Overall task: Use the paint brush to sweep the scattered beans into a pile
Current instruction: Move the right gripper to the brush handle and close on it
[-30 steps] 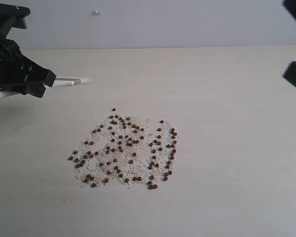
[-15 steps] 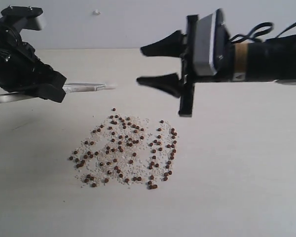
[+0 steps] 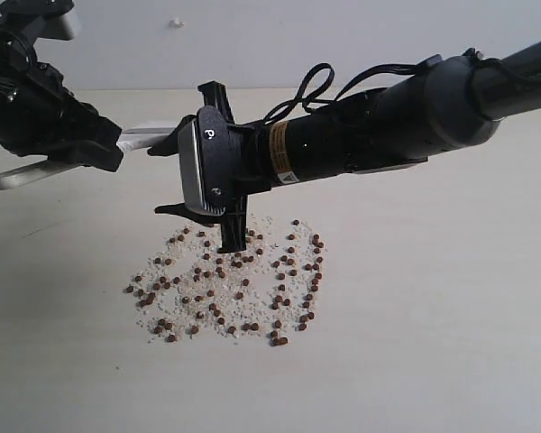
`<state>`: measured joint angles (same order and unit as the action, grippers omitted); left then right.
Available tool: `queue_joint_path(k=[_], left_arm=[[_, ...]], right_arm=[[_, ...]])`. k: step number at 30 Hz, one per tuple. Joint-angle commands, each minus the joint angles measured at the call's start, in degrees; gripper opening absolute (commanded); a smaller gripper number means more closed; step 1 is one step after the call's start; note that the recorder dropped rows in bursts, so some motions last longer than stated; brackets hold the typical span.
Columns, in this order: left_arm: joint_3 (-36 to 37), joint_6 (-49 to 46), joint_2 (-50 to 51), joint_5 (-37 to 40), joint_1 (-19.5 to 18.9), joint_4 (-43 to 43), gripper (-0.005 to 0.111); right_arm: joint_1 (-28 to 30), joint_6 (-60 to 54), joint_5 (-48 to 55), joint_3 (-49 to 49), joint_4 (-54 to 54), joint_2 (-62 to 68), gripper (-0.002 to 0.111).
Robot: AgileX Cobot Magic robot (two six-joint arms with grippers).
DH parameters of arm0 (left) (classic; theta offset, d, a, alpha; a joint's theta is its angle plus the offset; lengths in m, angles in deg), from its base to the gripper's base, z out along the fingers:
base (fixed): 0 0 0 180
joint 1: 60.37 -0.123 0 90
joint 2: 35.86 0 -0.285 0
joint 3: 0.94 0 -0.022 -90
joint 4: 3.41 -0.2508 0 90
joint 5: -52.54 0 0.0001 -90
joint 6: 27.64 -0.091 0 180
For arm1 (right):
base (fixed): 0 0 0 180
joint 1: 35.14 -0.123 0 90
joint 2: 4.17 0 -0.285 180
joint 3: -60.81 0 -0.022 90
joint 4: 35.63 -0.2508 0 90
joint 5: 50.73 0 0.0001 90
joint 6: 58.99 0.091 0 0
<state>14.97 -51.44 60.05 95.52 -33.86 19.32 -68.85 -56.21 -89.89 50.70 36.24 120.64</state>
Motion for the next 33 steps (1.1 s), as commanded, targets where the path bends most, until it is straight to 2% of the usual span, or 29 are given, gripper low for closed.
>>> queue_joint_path(k=[1,4,9,12,17,20,23,25,30,33], left_arm=[[-0.17,-0.41,-0.38,1.38,0.41,-0.05,0.0],[-0.17,0.68,-0.38,-1.0,0.41,-1.23,0.0],[-0.17,2.14,-0.38,-1.85,0.41,-3.64,0.0],[-0.17,2.14,-0.38,-1.96,0.41,-3.64,0.0],[-0.17,2.14,-0.38,-1.07,0.41,-2.8,0.0],[-0.17,1.89,-0.38,-0.85,0.41,-2.31,0.0],[-0.17,1.74,-0.38,-0.18,0.41,-1.62,0.0],[-0.17,1.49,-0.38,0.2,0.41,-1.25,0.0],[-0.17,0.58,-0.38,0.2,0.41,-0.54,0.0],[-0.17,-1.58,-0.38,0.57,0.41,1.52,0.0]], right_arm=[[-0.3,0.35,0.36,1.29,-2.82,-0.25,0.059],[-0.3,5.08,-0.6,1.29,2.14,-0.47,0.056],[-0.3,27.34,5.23,1.29,18.33,-5.4,0.056],[-0.3,31.45,5.2,1.29,22.05,-8.75,0.056],[-0.3,24.87,11.08,1.29,20.72,-8.94,0.056],[-0.3,17.72,12.37,1.29,14.57,-7.17,0.056],[-0.3,6.49,10.05,1.29,3.09,-5.2,0.056],[-0.3,-5.49,6.27,1.29,-8.16,-2.91,0.056],[-0.3,-13.63,-0.67,1.29,-14.27,0.94,0.056],[-0.3,-17.26,-1.34,1.29,-18.02,2.14,0.054]])
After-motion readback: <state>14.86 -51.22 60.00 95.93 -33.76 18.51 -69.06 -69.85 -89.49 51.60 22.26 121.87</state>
